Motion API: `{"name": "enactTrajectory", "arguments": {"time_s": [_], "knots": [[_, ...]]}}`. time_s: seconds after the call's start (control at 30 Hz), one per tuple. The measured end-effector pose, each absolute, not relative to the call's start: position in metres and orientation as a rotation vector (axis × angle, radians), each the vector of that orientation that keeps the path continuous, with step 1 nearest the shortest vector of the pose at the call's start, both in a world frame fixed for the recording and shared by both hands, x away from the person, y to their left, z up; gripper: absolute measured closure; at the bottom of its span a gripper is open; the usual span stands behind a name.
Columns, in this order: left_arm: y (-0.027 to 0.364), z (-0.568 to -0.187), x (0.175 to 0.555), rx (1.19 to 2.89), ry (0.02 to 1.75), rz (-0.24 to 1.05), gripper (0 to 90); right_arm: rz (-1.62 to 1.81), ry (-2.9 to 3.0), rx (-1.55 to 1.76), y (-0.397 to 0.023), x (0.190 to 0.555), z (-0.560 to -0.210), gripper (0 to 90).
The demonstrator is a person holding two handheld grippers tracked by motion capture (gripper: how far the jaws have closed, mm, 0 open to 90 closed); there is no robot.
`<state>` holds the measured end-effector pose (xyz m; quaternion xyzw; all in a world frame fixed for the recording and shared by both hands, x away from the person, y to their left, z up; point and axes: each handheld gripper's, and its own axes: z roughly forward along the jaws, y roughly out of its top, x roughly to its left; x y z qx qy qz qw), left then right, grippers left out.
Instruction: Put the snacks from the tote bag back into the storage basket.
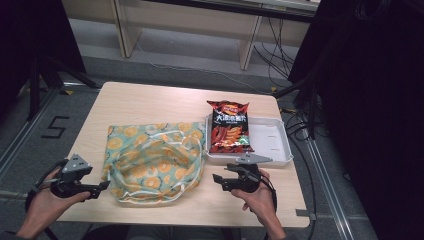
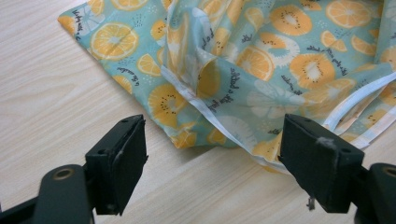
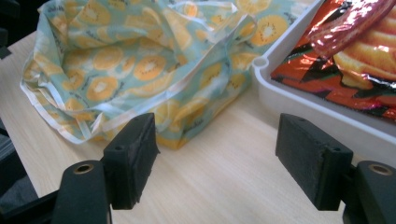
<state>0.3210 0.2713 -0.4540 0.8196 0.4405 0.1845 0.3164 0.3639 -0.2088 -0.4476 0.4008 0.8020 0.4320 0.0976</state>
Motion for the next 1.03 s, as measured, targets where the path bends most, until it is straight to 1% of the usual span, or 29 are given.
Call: {"name": "enactTrajectory", "arguments": {"time_s": [0.07,0.13,0.17,0.23,0.3,0.6,0.63,0.67,0.9,1.03], "knots": [[0.269,-0.455,0.321,2.128,1.171,0.486,22.3,1.283,2.395,1.182,-0.209,0.363,-0.449,29.2],[0.269,-0.455,0.321,2.13,1.172,0.485,22.2,1.28,2.412,1.182,-0.21,0.361,-0.45,28.5],[0.27,-0.454,0.321,2.163,1.154,0.481,22.2,1.273,2.405,1.207,-0.208,0.358,-0.45,28.4],[0.268,-0.456,0.321,2.13,1.17,0.491,22.2,1.261,2.413,1.177,-0.209,0.357,-0.451,27.8],[0.269,-0.455,0.321,2.157,1.156,0.48,22.3,1.245,2.418,1.175,-0.209,0.354,-0.451,27.1],[0.268,-0.456,0.32,2.147,1.17,0.478,22.2,1.203,2.427,1.167,-0.209,0.34,-0.453,24.4],[0.268,-0.455,0.321,2.157,1.151,0.487,22.2,1.204,2.427,1.198,-0.208,0.338,-0.453,24.3],[0.268,-0.456,0.32,2.157,1.154,0.484,22.2,1.217,2.431,1.154,-0.21,0.34,-0.455,24.2],[0.268,-0.457,0.321,2.153,1.162,0.467,22.1,1.18,2.406,1.171,-0.212,0.339,-0.456,23.8],[0.268,-0.457,0.321,2.142,1.165,0.483,22.1,1.168,2.409,1.169,-0.212,0.339,-0.456,23.8]]}}
